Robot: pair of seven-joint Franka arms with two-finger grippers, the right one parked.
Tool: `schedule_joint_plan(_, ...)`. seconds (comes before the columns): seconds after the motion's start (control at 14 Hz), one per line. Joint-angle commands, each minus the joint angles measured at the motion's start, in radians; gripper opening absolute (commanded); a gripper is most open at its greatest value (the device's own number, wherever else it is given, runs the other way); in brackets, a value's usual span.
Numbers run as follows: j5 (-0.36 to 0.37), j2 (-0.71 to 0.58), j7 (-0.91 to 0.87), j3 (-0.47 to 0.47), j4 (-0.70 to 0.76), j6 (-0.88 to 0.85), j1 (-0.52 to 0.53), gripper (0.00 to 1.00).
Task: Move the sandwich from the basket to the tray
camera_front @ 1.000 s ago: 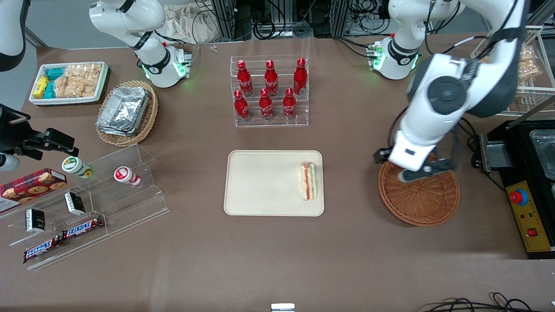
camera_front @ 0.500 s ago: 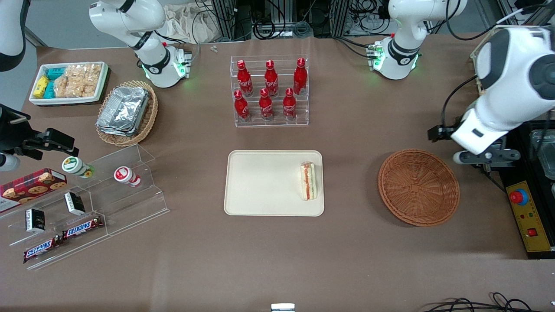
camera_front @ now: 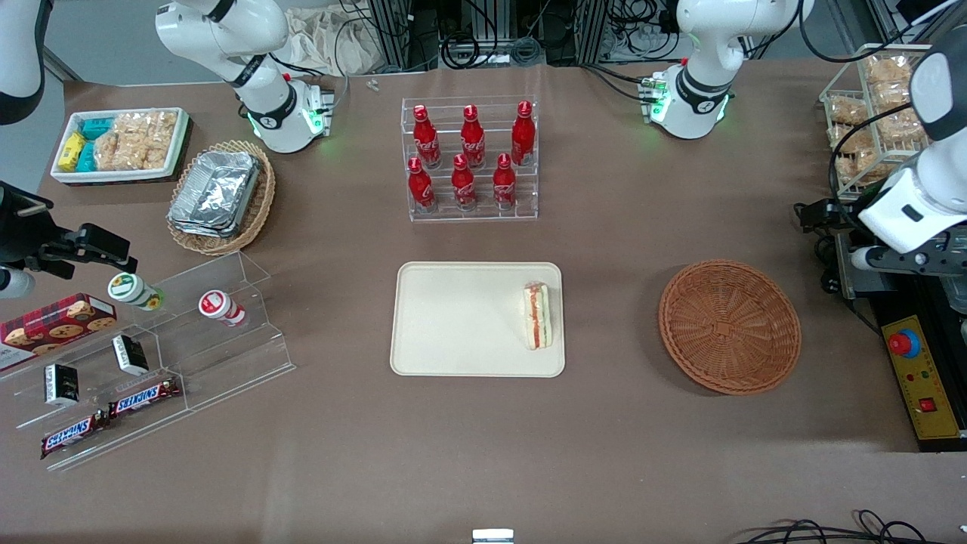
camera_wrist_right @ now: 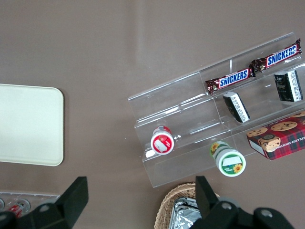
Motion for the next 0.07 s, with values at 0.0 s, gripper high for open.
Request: schedule_joint_plan(0.0, -0.017, 0.058, 0.028, -0.007, 0.081, -0.044, 0.002, 1.00)
